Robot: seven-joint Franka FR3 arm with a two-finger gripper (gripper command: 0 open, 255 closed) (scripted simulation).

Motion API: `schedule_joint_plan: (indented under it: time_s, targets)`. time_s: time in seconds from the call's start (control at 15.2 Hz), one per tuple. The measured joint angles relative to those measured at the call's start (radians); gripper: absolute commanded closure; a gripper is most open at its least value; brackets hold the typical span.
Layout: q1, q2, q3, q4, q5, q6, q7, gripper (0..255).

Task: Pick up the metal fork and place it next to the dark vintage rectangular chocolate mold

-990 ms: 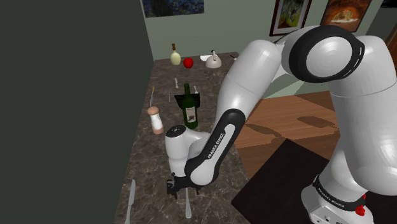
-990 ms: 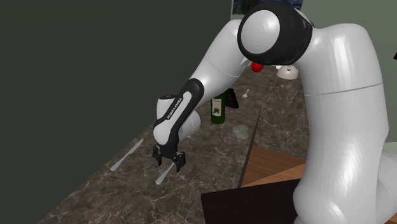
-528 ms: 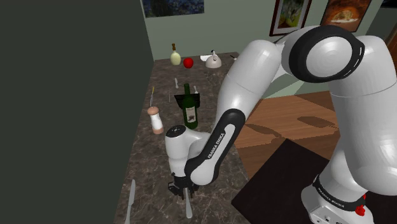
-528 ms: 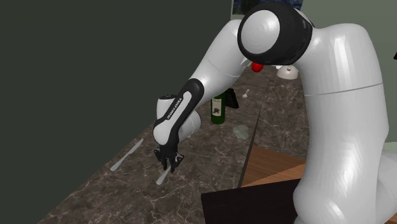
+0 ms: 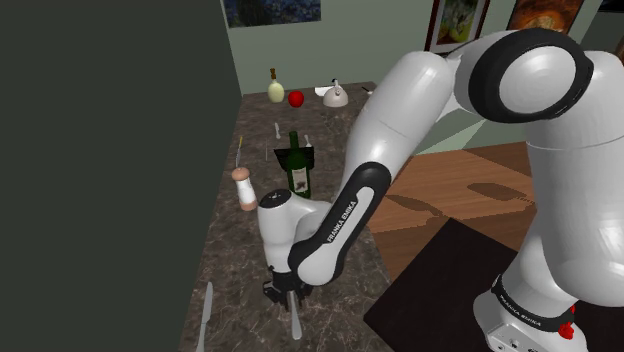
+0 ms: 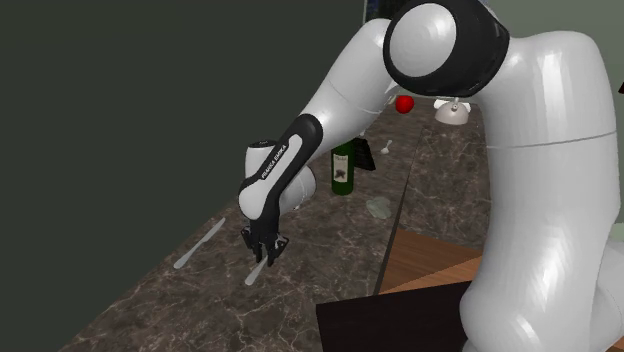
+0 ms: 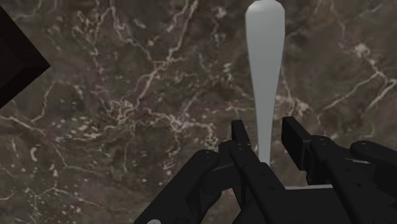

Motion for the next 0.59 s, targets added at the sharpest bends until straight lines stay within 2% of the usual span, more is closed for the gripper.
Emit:
schedule_joint_plan:
  time_s: [0.59]
  targets:
    - [-0.039, -0.108, 0.049, -0.007, 0.06, -0.095, -0.031, 255]
